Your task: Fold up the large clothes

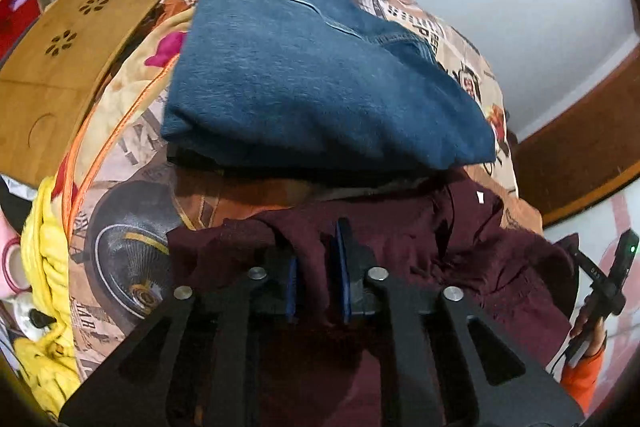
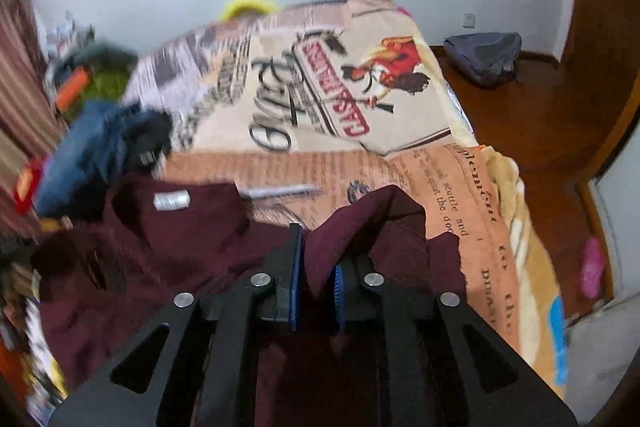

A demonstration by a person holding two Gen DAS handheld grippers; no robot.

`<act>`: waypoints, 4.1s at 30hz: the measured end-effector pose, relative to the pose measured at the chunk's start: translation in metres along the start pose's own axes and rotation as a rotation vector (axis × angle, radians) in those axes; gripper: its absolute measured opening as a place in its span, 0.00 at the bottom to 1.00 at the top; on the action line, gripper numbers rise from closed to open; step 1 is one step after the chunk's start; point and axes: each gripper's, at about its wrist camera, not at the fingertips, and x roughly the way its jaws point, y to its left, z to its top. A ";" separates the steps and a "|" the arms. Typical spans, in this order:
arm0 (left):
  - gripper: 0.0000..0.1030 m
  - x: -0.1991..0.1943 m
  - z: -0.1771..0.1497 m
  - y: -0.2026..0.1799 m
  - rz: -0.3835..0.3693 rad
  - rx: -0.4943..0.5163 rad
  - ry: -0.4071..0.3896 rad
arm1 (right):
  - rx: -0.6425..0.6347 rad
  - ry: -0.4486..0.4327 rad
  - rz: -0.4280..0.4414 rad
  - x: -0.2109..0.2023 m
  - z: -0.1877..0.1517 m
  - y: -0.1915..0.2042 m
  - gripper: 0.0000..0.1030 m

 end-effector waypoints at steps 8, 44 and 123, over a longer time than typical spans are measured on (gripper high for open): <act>0.39 -0.031 -0.001 -0.022 -0.038 0.046 -0.049 | -0.021 -0.060 -0.053 -0.035 0.008 0.012 0.57; 0.69 -0.001 -0.149 -0.082 0.078 0.321 0.037 | -0.426 0.120 -0.057 -0.014 -0.110 0.127 0.67; 0.14 -0.172 -0.147 -0.019 -0.171 -0.105 -0.417 | -0.337 0.216 0.222 0.008 -0.133 0.247 0.67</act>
